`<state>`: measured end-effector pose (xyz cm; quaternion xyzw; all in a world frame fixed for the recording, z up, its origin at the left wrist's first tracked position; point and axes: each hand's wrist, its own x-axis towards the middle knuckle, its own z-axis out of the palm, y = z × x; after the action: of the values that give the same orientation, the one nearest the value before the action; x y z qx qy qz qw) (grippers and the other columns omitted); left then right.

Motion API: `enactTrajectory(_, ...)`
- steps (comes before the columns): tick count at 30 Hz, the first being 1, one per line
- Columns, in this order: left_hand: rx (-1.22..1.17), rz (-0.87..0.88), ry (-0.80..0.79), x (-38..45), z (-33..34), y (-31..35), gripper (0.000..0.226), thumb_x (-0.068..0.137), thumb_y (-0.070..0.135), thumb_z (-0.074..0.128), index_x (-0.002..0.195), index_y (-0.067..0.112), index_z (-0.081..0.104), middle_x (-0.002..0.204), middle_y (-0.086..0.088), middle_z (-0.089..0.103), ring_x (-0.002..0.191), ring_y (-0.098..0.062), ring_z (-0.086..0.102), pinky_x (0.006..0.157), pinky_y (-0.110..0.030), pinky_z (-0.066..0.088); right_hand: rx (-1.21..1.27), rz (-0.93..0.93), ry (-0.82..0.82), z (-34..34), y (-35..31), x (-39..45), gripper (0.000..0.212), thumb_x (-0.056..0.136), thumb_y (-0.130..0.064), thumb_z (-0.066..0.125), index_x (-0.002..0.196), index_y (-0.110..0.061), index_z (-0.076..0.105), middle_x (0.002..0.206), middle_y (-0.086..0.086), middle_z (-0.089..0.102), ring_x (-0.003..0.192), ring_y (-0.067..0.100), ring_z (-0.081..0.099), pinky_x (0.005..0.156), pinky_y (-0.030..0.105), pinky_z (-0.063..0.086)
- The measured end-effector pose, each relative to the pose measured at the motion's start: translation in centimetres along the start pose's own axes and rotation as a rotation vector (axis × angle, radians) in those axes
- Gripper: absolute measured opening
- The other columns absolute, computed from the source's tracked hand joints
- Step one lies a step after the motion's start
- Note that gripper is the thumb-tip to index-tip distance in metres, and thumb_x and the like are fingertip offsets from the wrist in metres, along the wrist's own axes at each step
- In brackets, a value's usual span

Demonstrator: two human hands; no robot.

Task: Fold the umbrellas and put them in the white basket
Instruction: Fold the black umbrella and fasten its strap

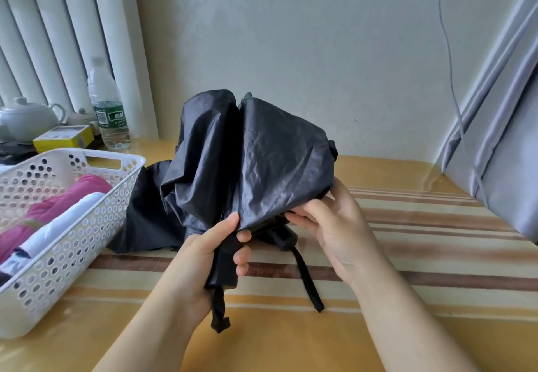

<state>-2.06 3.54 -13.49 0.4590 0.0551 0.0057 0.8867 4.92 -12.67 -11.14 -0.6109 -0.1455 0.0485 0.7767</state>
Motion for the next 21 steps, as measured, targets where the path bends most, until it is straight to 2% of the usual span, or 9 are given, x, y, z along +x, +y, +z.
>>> enactTrajectory(3,0.08,0.023,0.027,0.2,-0.3,-0.2,0.013,0.079,0.03,0.063,0.076,0.017,0.062,0.066,-0.001,0.046,0.045,-0.013,0.038,0.044,-0.022,0.034,-0.024,0.002,-0.046,-0.6,-0.2,0.1,0.042,0.086,-0.001,0.064,0.124,-0.015,0.054,0.104,0.005,0.071,0.104,0.023,0.068,0.093,0.041,0.054)
enactTrajectory(6,0.149,0.045,0.051,0.3,-0.4,-0.6,0.021,0.076,0.034,0.065,0.059,0.023,0.064,0.067,-0.002,0.047,0.047,-0.014,0.039,0.048,-0.024,0.033,0.09,0.028,-0.042,-1.4,0.0,-0.2,0.052,0.083,-0.009,0.062,0.133,-0.015,0.048,0.106,0.011,0.071,0.101,0.028,0.069,0.095,0.042,0.053)
enactTrajectory(9,0.182,0.069,0.075,0.2,-0.3,-1.0,0.021,0.075,0.033,0.066,0.057,0.021,0.064,0.069,-0.003,0.049,0.049,-0.015,0.04,0.047,-0.023,0.036,0.17,0.042,-0.036,-2.2,0.0,-0.8,0.062,0.074,-0.013,0.058,0.135,-0.017,0.047,0.101,0.007,0.072,0.1,0.025,0.069,0.092,0.038,0.054)
enactTrajectory(12,0.244,0.048,0.097,0.0,0.0,-1.2,0.026,0.074,0.037,0.066,0.063,0.015,0.061,0.064,-0.007,0.046,0.05,-0.017,0.04,0.046,-0.022,0.034,0.193,0.055,-0.037,-2.5,0.0,-1.1,0.054,0.075,-0.008,0.059,0.128,-0.014,0.051,0.099,0.004,0.072,0.101,0.023,0.068,0.093,0.039,0.054)
enactTrajectory(15,0.277,0.03,0.114,-0.2,0.2,-1.2,0.033,0.073,0.04,0.064,0.071,0.009,0.055,0.057,-0.005,0.045,0.05,-0.017,0.04,0.04,-0.019,0.035,0.043,0.052,0.066,-2.2,0.4,-1.2,0.043,0.089,0.004,0.056,0.126,-0.017,0.053,0.103,0.003,0.074,0.102,0.019,0.069,0.096,0.042,0.052)
enactTrajectory(18,0.284,0.047,0.119,-0.3,0.5,-1.3,0.032,0.075,0.038,0.063,0.075,0.007,0.054,0.057,-0.003,0.046,0.05,-0.017,0.04,0.04,-0.019,0.035,-0.202,0.026,0.143,-2.2,1.1,-1.3,0.037,0.092,-0.014,0.061,0.125,-0.028,0.054,0.1,-0.006,0.074,0.096,0.013,0.07,0.096,0.044,0.051)
enactTrajectory(21,0.251,0.09,0.111,-0.3,0.8,-1.5,0.028,0.078,0.035,0.062,0.08,0.007,0.056,0.065,-0.004,0.049,0.051,-0.016,0.04,0.044,-0.022,0.038,-0.386,0.025,0.22,-2.2,1.3,-1.4,0.015,0.095,-0.019,0.058,0.104,-0.03,0.061,0.09,-0.006,0.075,0.081,0.011,0.072,0.086,0.046,0.057)
